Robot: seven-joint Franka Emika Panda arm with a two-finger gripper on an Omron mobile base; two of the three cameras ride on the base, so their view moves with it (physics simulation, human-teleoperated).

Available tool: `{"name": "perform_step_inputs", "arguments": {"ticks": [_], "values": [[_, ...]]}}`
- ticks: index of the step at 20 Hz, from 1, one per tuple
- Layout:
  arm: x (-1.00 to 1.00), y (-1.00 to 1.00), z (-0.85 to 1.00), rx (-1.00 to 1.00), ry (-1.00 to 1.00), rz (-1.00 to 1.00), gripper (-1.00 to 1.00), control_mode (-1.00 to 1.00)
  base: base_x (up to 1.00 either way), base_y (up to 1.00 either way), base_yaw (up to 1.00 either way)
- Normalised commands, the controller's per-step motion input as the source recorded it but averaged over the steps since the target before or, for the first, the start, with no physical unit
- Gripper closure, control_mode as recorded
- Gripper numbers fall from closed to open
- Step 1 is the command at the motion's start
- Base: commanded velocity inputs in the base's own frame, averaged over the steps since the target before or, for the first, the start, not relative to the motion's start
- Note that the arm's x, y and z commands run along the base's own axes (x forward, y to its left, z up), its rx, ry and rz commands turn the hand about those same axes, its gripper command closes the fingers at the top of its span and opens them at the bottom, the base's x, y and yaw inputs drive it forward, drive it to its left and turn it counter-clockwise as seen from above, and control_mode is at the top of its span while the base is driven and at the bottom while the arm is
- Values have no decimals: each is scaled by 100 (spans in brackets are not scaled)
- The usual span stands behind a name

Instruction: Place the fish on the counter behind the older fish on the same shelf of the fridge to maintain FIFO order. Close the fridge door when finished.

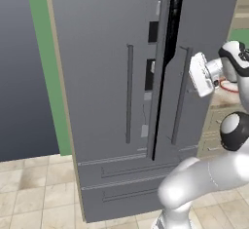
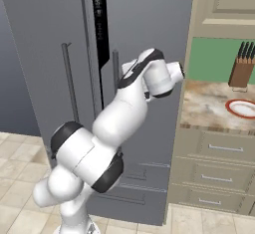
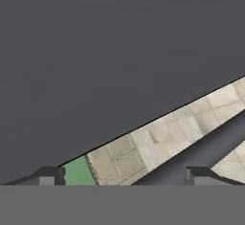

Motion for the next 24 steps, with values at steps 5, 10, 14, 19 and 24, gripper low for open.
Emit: {"name": "perform_step_inputs", "arguments": {"ticks": [5, 10, 14, 19, 24], "values": [[56, 38, -3, -4, -3, -22, -100, -100, 0, 0, 0], [74, 42, -4, -3, -4, -22, -100, -100, 0, 0, 0], [70, 38, -1, -4, -8, -23, -100, -100, 0, 0, 0], [56, 30, 0, -7, -6, -23, -100, -100, 0, 0, 0], [-24, 21, 0, -19, -26, -21, -100, -100, 0, 0, 0]]}}
